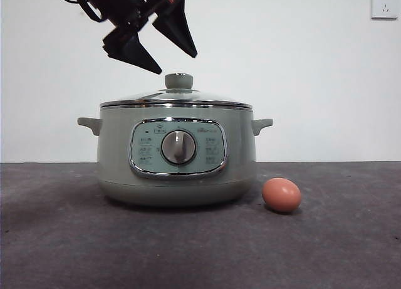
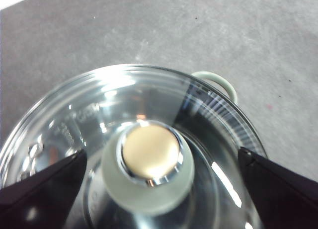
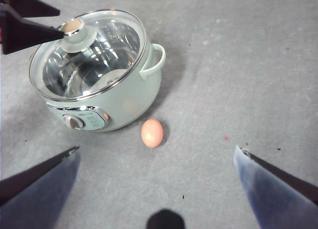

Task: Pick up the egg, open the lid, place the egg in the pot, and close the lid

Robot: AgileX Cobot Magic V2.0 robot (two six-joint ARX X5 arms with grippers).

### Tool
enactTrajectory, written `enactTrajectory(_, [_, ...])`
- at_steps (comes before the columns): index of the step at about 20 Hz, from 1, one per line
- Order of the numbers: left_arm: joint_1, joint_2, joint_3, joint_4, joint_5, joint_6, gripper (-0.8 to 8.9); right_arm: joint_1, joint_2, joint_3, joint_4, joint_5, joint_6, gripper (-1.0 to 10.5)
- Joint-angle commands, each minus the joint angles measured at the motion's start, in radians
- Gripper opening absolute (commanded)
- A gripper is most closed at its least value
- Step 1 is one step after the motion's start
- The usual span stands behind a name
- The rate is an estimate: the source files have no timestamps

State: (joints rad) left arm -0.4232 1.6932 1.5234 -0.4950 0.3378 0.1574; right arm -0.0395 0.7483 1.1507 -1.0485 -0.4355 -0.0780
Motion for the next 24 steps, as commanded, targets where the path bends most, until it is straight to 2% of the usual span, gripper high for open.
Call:
enactTrajectory(1, [-0.004,0.026,0.004,0.033,-0.003,0.016,5.97,0.001,0.008,0.002,0.000,-0.004,-0.002,5.7])
enactTrajectory(9, [-0.011,0.085,0.004,0.040,-0.041,0.010,5.92,0.001,0.022,0.002,0.000,-0.004,-0.002,5.7])
enactTrajectory(10, [-0.013,0.085,0.004,0.040,-0.053,0.010,5.67,0.001,0.022,0.002,0.000,-0.004,-0.002,5.7])
enactTrajectory(12, [-0.015,0.085,0.004,0.040,-0.052,0.009,3.60,0.001,0.023,0.002,0.001,-0.004,-0.003,5.7])
enactTrajectory(14, [-0.016,0.085,0.004,0.038,-0.050,0.002,2.04,0.001,0.023,0.002,0.001,-0.003,-0.004,5.7])
enactTrajectory(16, [-0.017,0.085,0.004,0.037,-0.049,0.000,1.16,0.001,0.028,0.002,0.000,-0.003,-0.004,5.7])
enactTrajectory(19, [-0.017,0.085,0.004,0.034,-0.047,0.000,1.08,0.001,0.037,0.002,0.001,-0.003,-0.004,5.7])
enactTrajectory(22, [-0.017,0.085,0.004,0.031,-0.044,0.000,-0.12,0.001,0.047,0.002,0.002,-0.003,-0.004,5.7])
enactTrajectory(24, [-0.017,0.085,0.004,0.032,-0.043,0.000,-0.09,0.001,0.051,0.002,0.002,-0.003,-0.004,5.7])
